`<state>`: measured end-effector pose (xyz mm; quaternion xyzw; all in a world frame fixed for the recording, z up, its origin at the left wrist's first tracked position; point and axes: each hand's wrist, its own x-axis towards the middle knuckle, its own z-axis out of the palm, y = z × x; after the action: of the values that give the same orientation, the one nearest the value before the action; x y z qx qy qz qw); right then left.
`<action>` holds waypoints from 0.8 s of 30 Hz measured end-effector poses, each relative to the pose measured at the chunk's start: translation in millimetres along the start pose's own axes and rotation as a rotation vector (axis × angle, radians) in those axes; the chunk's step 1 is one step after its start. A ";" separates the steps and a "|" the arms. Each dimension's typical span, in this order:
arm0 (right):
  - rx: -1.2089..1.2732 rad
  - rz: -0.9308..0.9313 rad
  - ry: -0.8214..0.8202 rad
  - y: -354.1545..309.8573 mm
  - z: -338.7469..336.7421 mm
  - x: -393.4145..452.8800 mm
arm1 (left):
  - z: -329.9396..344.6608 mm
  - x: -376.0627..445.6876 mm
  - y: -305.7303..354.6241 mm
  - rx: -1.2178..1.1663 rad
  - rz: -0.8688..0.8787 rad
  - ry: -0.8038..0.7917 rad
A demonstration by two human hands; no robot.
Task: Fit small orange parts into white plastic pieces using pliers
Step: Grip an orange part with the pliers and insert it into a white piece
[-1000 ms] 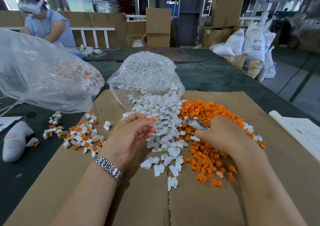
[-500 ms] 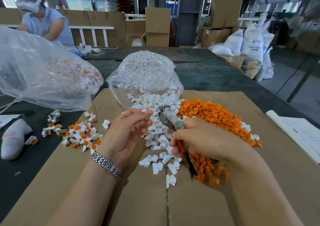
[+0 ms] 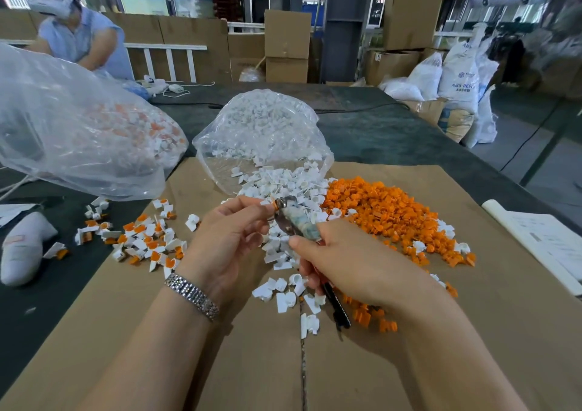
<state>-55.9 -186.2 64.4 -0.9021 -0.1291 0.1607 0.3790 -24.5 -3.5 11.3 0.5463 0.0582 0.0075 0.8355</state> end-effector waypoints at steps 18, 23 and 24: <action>0.009 0.059 -0.025 7.0 6.5 12.2 | 6.7 -1.7 -3.1 -0.058 -0.020 0.027; -0.094 0.027 0.017 0.5 9.7 9.6 | 7.4 -3.4 -1.7 -0.035 -0.021 0.037; -0.100 0.019 0.023 -0.8 10.5 9.4 | 7.0 -3.4 -1.4 -0.033 -0.025 0.036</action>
<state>-51.5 -175.6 56.2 -0.9230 -0.1240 0.1472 0.3334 -27.2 -10.7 13.1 0.5314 0.0799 0.0080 0.8433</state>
